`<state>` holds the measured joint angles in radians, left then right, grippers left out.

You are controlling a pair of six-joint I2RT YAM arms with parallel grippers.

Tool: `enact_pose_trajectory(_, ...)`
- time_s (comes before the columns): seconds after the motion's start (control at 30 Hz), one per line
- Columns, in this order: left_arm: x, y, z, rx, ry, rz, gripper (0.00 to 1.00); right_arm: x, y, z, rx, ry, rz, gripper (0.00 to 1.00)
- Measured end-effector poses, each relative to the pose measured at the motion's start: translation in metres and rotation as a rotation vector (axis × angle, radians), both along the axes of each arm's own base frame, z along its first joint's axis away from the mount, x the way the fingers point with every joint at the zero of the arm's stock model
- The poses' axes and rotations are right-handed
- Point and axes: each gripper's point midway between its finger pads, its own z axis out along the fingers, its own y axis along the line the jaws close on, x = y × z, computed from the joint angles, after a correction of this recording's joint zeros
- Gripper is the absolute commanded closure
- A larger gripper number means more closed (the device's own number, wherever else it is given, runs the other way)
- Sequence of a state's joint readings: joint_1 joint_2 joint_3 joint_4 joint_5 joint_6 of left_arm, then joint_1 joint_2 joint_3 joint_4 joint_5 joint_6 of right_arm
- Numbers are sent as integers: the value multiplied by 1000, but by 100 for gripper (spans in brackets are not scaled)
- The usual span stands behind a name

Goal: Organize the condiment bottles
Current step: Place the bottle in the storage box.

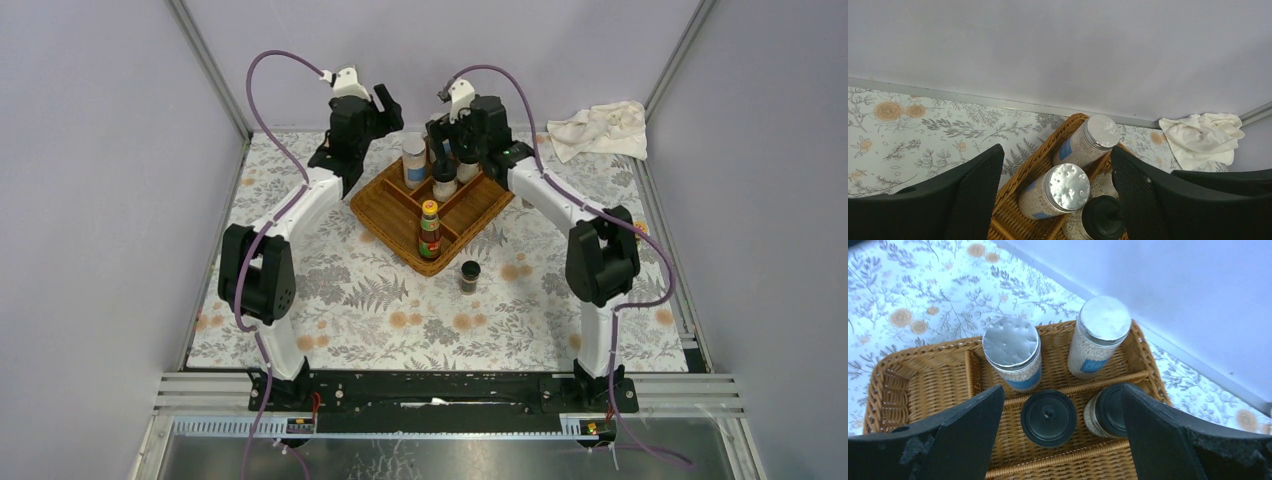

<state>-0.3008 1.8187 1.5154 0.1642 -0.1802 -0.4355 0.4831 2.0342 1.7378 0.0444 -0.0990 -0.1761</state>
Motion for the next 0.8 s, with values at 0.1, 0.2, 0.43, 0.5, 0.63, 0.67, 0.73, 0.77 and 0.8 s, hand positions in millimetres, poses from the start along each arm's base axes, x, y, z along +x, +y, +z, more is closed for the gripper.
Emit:
enact_pose_trajectory(0.1, -2, -5, 0, 0, -1, -9, 17, -6, -6, 29, 17, -40, -16, 7)
enact_pose_trajectory(0.2, -6, -14, 4, -2, -7, -24, 17, -18, -19, 67, 42, -95, -49, 7)
enact_pose_trajectory(0.43, -24, -40, 31, -17, -53, -76, 17, -59, -66, 136, 85, -202, -213, 7)
enact_pose_trajectory(0.5, -29, -46, 39, -22, -69, -87, 17, -72, -80, 141, 90, -211, -266, 6)
enact_pose_trajectory(0.63, -39, -60, 51, -31, -91, -115, 17, -104, -114, 137, 64, -205, -401, 6)
enact_pose_trajectory(0.67, -42, -63, 53, -33, -95, -122, 17, -111, -123, 133, 49, -200, -438, 6)
enact_pose_trajectory(0.73, -46, -69, 57, -36, -100, -134, 17, -125, -138, 128, 24, -195, -506, 6)
enact_pose_trajectory(0.77, -47, -72, 58, -37, -102, -140, 17, -131, -145, 127, 14, -194, -540, 6)
enact_pose_trajectory(0.8, -49, -74, 59, -38, -104, -145, 17, -139, -153, 125, 4, -194, -576, 5)
